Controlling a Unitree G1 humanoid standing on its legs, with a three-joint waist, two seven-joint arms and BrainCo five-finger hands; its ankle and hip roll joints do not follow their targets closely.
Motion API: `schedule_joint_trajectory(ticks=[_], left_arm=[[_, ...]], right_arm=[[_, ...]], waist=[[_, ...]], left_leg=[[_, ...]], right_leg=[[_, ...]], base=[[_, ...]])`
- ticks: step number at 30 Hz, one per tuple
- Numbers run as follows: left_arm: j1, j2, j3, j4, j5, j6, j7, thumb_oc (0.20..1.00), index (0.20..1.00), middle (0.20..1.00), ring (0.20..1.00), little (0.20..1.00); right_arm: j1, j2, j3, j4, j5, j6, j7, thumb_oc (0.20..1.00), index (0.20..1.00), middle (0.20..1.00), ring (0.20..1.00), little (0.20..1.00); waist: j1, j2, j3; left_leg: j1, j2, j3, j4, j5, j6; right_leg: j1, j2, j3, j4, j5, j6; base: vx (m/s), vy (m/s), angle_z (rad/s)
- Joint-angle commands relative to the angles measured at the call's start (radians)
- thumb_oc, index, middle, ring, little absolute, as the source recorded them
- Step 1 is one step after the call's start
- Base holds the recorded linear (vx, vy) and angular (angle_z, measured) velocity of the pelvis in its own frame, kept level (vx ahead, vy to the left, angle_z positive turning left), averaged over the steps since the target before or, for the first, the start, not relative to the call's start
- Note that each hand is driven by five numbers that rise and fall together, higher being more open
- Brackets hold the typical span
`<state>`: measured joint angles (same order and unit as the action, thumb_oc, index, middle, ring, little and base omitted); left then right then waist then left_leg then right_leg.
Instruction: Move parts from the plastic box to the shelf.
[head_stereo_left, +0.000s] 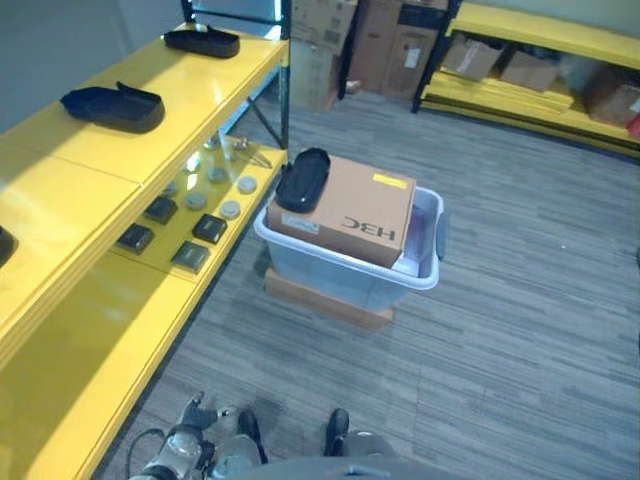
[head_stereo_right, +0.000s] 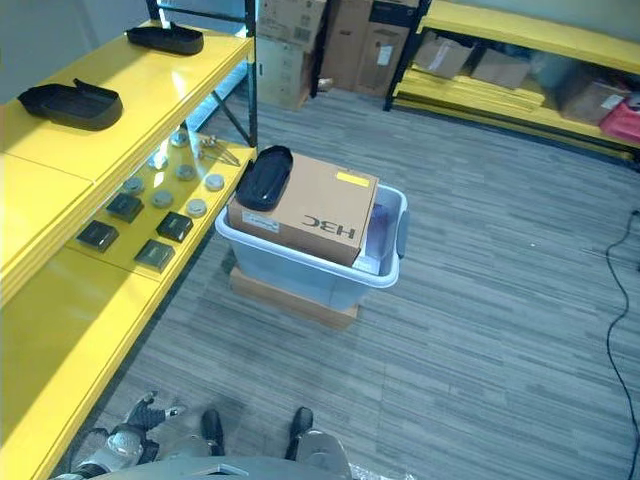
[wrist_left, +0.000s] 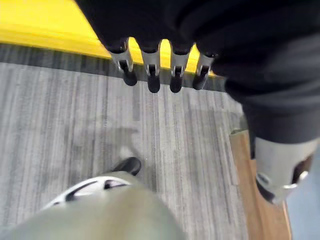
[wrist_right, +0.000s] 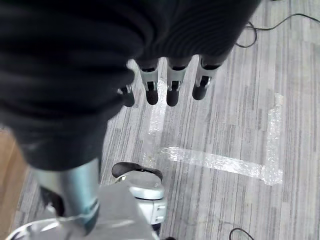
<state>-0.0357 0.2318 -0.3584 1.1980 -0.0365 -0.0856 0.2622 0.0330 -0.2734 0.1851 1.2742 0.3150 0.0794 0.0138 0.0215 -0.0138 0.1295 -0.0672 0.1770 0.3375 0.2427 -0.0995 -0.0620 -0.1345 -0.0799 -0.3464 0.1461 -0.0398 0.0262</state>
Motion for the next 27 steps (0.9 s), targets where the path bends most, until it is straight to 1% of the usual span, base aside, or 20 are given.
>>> schedule_joint_trajectory(ticks=[1, 2, 3, 4, 5, 6, 7, 8, 9, 10, 11, 12, 14, 15, 17, 18, 21, 23, 25, 27], left_arm=[[-0.032, 0.021, -0.015, -0.026, 0.007, -0.015, 0.047, 1.0, 1.0, 1.0, 1.0, 1.0], [-0.035, 0.022, -0.011, -0.028, 0.008, -0.006, 0.044, 1.0, 1.0, 1.0, 1.0, 1.0], [-0.036, 0.021, -0.011, -0.029, 0.01, -0.004, 0.044, 1.0, 1.0, 1.0, 1.0, 1.0], [-0.039, 0.022, -0.01, -0.027, 0.011, -0.005, 0.048, 1.0, 1.0, 1.0, 1.0, 1.0], [-0.038, 0.023, -0.012, -0.026, 0.012, -0.007, 0.053, 1.0, 1.0, 1.0, 1.0, 1.0], [-0.037, 0.026, -0.013, -0.026, 0.006, -0.008, 0.053, 1.0, 1.0, 1.0, 1.0, 1.0], [-0.036, 0.031, -0.015, -0.024, -0.011, -0.01, 0.053, 1.0, 1.0, 1.0, 1.0, 1.0], [-0.036, 0.033, -0.016, -0.023, -0.019, -0.01, 0.052, 1.0, 1.0, 1.0, 1.0, 1.0], [-0.033, 0.038, -0.014, -0.022, -0.033, -0.011, 0.041, 1.0, 1.0, 1.0, 1.0, 1.0], [-0.031, 0.039, -0.012, -0.022, -0.034, -0.012, 0.04, 1.0, 1.0, 1.0, 1.0, 1.0], [-0.02, 0.046, -0.002, -0.027, -0.023, -0.016, 0.027, 1.0, 1.0, 1.0, 1.0, 1.0], [-0.016, 0.049, 0.002, -0.03, -0.021, -0.019, 0.022, 1.0, 1.0, 1.0, 1.0, 1.0], [-0.001, 0.061, 0.02, -0.046, -0.018, -0.013, 0.007, 1.0, 1.0, 1.0, 1.0, 1.0], [0.005, 0.064, 0.028, -0.05, -0.014, -0.012, 0.002, 1.0, 1.0, 1.0, 1.0, 1.0], [0.016, 0.062, 0.045, -0.052, 0.005, -0.011, 0.006, 1.0, 1.0, 1.0, 1.0, 1.0], [0.027, 0.057, 0.053, -0.053, 0.014, -0.009, 0.024, 1.0, 1.0, 1.0, 1.0, 1.0], [0.02, 0.066, 0.066, -0.033, -0.022, -0.04, 0.047, 1.0, 1.0, 1.0, 1.0, 1.0], [0.015, 0.069, 0.065, -0.035, -0.018, -0.049, 0.049, 1.0, 1.0, 1.0, 1.0, 1.0], [0.009, 0.071, 0.05, -0.045, -0.016, -0.055, 0.051, 1.0, 1.0, 1.0, 1.0, 1.0], [0.012, 0.079, 0.033, -0.076, 0.024, -0.05, 0.043, 1.0, 1.0, 1.0, 1.0, 1.0]], right_arm=[[-0.045, -0.034, 0.007, 0.004, -0.016, 0.01, -0.008, 1.0, 1.0, 1.0, 1.0, 1.0], [-0.056, -0.05, 0.019, 0.004, -0.01, 0.017, -0.012, 1.0, 1.0, 1.0, 1.0, 1.0], [-0.059, -0.054, 0.022, 0.006, -0.007, 0.019, -0.013, 1.0, 1.0, 1.0, 1.0, 1.0], [-0.07, -0.061, 0.025, 0.012, -0.007, 0.021, -0.012, 1.0, 1.0, 1.0, 1.0, 1.0], [-0.084, -0.07, 0.031, 0.025, -0.005, 0.022, -0.01, 1.0, 1.0, 1.0, 1.0, 1.0], [-0.093, -0.073, 0.035, 0.035, -0.005, 0.024, -0.008, 1.0, 1.0, 1.0, 1.0, 1.0], [-0.104, -0.075, 0.042, 0.054, -0.012, 0.027, -0.007, 1.0, 1.0, 1.0, 1.0, 1.0], [-0.106, -0.076, 0.046, 0.06, -0.017, 0.028, -0.009, 1.0, 1.0, 1.0, 1.0, 1.0], [-0.107, -0.075, 0.053, 0.075, -0.042, 0.029, -0.015, 1.0, 1.0, 1.0, 1.0, 1.0], [-0.105, -0.076, 0.053, 0.077, -0.049, 0.028, -0.015, 1.0, 1.0, 1.0, 1.0, 1.0], [-0.098, -0.081, 0.053, 0.082, -0.088, 0.024, -0.009, 1.0, 1.0, 1.0, 1.0, 1.0], [-0.096, -0.083, 0.053, 0.083, -0.095, 0.022, -0.009, 1.0, 1.0, 1.0, 1.0, 1.0], [-0.08, -0.093, 0.054, 0.073, -0.118, 0.016, -0.001, 1.0, 1.0, 1.0, 1.0, 1.0], [-0.076, -0.094, 0.055, 0.068, -0.121, 0.015, -0.001, 1.0, 1.0, 1.0, 1.0, 1.0], [-0.077, -0.086, 0.067, 0.06, -0.108, 0.019, -0.013, 1.0, 1.0, 1.0, 1.0, 1.0], [-0.081, -0.079, 0.066, 0.056, -0.111, 0.029, -0.015, 1.0, 1.0, 1.0, 1.0, 1.0], [-0.07, -0.056, 0.084, 0.06, -0.158, -0.019, 0.005, 1.0, 1.0, 1.0, 1.0, 1.0], [-0.069, -0.049, 0.091, 0.06, -0.161, -0.041, 0.0, 1.0, 1.0, 1.0, 1.0, 1.0], [-0.082, -0.035, 0.096, 0.055, -0.11, -0.057, -0.015, 1.0, 1.0, 1.0, 1.0, 1.0], [-0.098, -0.025, 0.081, 0.034, -0.07, -0.062, -0.022, 1.0, 1.0, 1.0, 1.0, 1.0]], waist=[[0.028, -0.011, 0.046], [0.046, -0.008, 0.057], [0.049, -0.005, 0.06], [0.053, -0.013, 0.066], [0.061, -0.011, 0.072], [0.065, -0.009, 0.073], [0.072, -0.003, 0.072], [0.074, 0.001, 0.071], [0.079, 0.015, 0.067], [0.082, 0.02, 0.069], [0.092, 0.035, 0.078], [0.095, 0.038, 0.082], [0.106, 0.051, 0.094], [0.11, 0.051, 0.098], [0.13, 0.041, 0.095], [0.137, 0.032, 0.093], [0.164, 0.015, 0.085], [0.17, 0.011, 0.081], [0.185, 0.007, 0.074], [0.197, 0.011, 0.061]], left_leg=[[-0.034, 0.034, -0.134, 0.317, 0.037, -0.029], [-0.085, -0.019, -0.204, 0.371, 0.036, -0.021], [-0.097, -0.031, -0.218, 0.381, 0.031, -0.018], [-0.123, -0.07, -0.23, 0.372, 0.037, -0.001], [-0.125, -0.104, -0.245, 0.324, 0.029, 0.007], [-0.113, -0.123, -0.25, 0.249, 0.029, 0.013], [-0.088, -0.153, -0.257, 0.082, 0.03, 0.022], [-0.08, -0.165, -0.259, 0.015, 0.034, 0.022], [-0.09, -0.185, -0.266, -0.109, 0.078, 0.012], [-0.097, -0.188, -0.267, -0.137, 0.1, 0.009], [-0.143, -0.188, -0.265, -0.182, 0.174, -0.001], [-0.153, -0.188, -0.262, -0.19, 0.191, -0.002], [-0.22, -0.185, -0.242, -0.2, 0.253, -0.01], [-0.236, -0.186, -0.243, -0.185, 0.263, -0.011], [-0.229, -0.194, -0.237, -0.161, 0.234, 0.01], [-0.244, -0.194, -0.244, -0.119, 0.222, 0.013], [-0.223, -0.222, -0.265, -0.058, 0.135, 0.054], [-0.214, -0.231, -0.271, -0.053, 0.12, 0.064], [-0.199, -0.251, -0.293, -0.05, 0.095, 0.084], [-0.19, -0.269, -0.309, -0.048, 0.078, 0.106]], right_leg=[[0.083, -0.012, 0.038, -0.167, 0.05, 0.041], [0.089, -0.001, 0.067, -0.176, 0.045, 0.034], [0.089, 0.002, 0.074, -0.178, 0.043, 0.032], [0.081, -0.003, 0.087, -0.181, 0.049, 0.027], [0.088, 0.004, 0.11, -0.19, 0.047, 0.032], [0.096, 0.007, 0.124, -0.195, 0.048, 0.037], [0.109, 0.008, 0.138, -0.196, 0.055, 0.051], [0.114, 0.007, 0.142, -0.197, 0.057, 0.057], [0.127, 0.014, 0.156, -0.197, 0.058, 0.067], [0.134, 0.018, 0.16, -0.196, 0.057, 0.068], [0.16, 0.032, 0.173, -0.194, 0.051, 0.068], [0.168, 0.034, 0.176, -0.192, 0.048, 0.067], [0.199, 0.052, 0.17, -0.177, 0.033, 0.058], [0.206, 0.054, 0.167, -0.167, 0.024, 0.055], [0.215, 0.046, 0.152, -0.14, -0.004, 0.049], [0.216, 0.045, 0.159, -0.123, -0.015, 0.047], [0.225, 0.027, 0.136, -0.07, -0.064, 0.042], [0.227, 0.021, 0.132, -0.06, -0.073, 0.044], [0.219, 0.01, 0.132, -0.023, -0.095, 0.048], [0.209, -0.002, 0.132, 0.051, -0.138, 0.051]], base=[[0.08, -0.191, -0.63], [0.08, -0.131, -0.37], [0.01, -0.024, -0.29], [0.04, 0.005, -0.47], [0.08, 0.041, -0.64], [0.24, 0.113, -0.5], [0.23, 0.144, -0.43], [0.34, 0.202, -0.4], [0.25, 0.144, -0.41], [0.36, 0.178, -0.11], [0.25, 0.112, 0.08], [0.31, 0.138, 0.19], [0.26, 0.114, -0.26], [0.25, 0.118, -0.51], [0.31, 0.16, -0.43], [0.39, 0.171, -0.51], [0.33, 0.123, -0.42], [0.24, 0.103, -0.38], [0.24, 0.11, -0.15], [0.23, 0.125, 0.05]])
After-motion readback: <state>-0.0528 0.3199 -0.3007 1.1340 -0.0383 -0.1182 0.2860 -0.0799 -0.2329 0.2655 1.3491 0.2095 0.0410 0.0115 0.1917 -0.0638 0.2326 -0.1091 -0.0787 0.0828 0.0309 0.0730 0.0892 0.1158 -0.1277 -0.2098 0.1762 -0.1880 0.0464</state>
